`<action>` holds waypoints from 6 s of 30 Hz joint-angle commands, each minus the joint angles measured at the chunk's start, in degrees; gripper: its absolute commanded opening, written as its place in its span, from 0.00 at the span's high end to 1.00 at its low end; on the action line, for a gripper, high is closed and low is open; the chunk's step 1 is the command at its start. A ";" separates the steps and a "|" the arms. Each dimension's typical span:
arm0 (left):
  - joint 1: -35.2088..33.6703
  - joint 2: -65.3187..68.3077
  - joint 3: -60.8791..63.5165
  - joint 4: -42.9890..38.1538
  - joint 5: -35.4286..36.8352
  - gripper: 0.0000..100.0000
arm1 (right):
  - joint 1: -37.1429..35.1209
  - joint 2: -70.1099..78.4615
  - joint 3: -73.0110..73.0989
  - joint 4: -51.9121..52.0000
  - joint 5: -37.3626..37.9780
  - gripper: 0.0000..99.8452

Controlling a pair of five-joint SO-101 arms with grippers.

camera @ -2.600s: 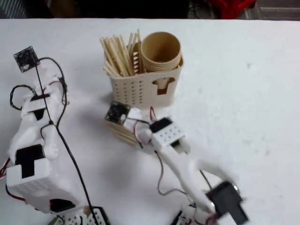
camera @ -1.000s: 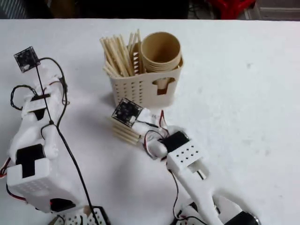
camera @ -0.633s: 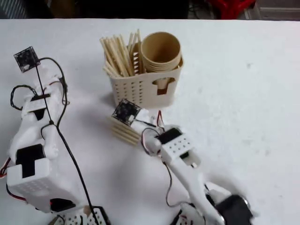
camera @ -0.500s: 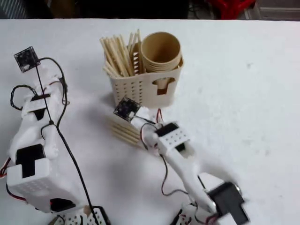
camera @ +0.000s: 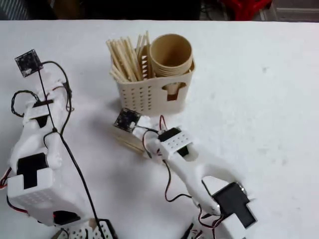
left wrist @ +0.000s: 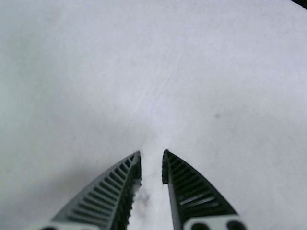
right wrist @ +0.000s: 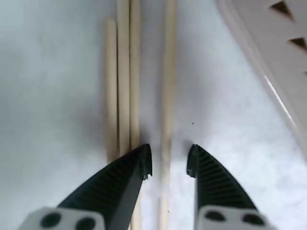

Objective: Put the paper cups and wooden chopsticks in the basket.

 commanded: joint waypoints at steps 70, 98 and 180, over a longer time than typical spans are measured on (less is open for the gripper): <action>0.22 -0.57 -2.29 0.18 -0.53 0.91 | -3.03 -20.44 -42.37 35.56 -15.03 0.97; 0.22 -0.57 -2.29 0.26 -0.53 0.91 | -2.42 5.41 -7.47 5.67 6.77 0.89; 0.31 -0.48 -2.20 0.09 -0.53 0.91 | 0.48 -47.16 -9.58 0.13 -7.56 0.98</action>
